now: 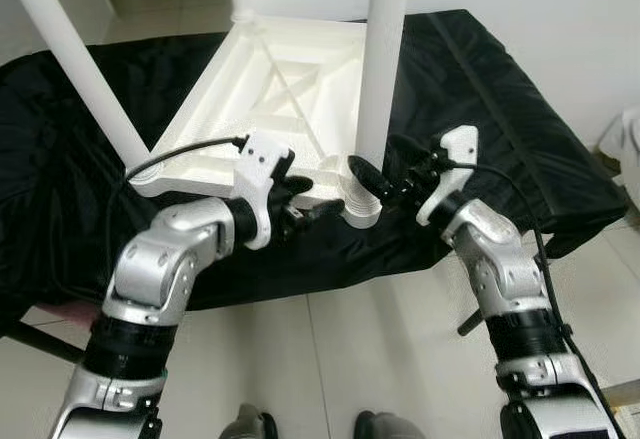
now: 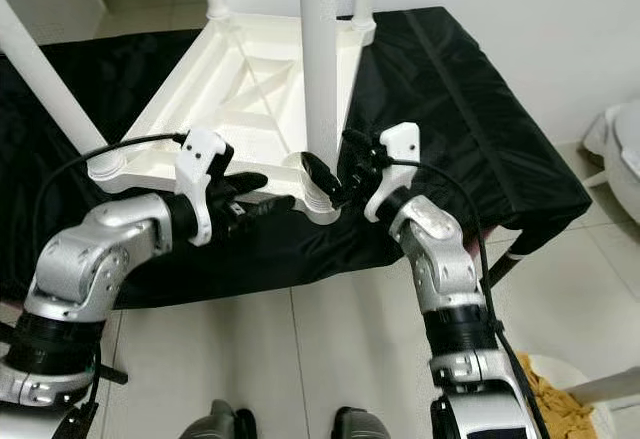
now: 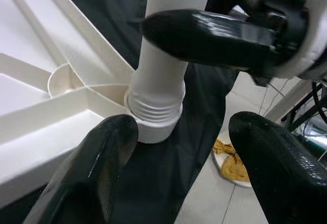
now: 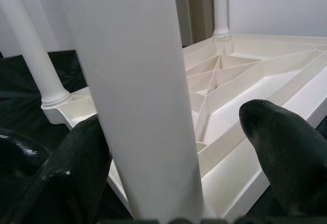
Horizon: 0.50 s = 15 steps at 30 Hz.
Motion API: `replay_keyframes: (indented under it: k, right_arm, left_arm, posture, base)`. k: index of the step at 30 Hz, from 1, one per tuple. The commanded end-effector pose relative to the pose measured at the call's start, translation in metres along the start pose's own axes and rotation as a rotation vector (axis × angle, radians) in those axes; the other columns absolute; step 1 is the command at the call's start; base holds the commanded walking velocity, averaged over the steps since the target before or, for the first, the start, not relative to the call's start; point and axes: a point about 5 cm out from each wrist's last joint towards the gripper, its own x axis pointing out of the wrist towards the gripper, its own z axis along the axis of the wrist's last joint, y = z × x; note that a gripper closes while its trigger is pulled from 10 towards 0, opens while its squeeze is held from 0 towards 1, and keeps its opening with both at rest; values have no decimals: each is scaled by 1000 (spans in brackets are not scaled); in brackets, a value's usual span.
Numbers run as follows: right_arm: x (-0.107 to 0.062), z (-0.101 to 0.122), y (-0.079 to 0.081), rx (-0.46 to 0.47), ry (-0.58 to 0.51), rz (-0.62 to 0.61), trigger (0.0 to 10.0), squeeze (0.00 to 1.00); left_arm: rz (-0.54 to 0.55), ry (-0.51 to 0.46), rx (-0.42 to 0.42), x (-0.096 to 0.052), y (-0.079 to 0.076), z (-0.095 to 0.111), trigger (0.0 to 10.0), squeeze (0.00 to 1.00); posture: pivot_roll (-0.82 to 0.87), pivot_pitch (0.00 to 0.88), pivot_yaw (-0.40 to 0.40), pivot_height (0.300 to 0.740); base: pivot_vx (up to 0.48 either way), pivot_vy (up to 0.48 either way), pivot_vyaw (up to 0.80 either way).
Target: Building children table
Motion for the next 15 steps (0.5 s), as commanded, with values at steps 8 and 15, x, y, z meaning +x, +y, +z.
replay_keyframes:
  k: [8, 15]
  right_arm:
    - [9, 3, -11, -12, 61, 179, 10000, 0]
    - [10, -5, -12, -33, 149, 308, 9333, 0]
  left_arm:
    - [44, 2, -14, -8, -3, 4, 10000, 0]
    - [63, -2, -18, -9, -4, 6, 10000, 0]
  posture:
    - [-48, 130, 35, 740]
    - [-40, 132, 31, 740]
  base:
    - [0, 0, 0]
    - [0, 0, 0]
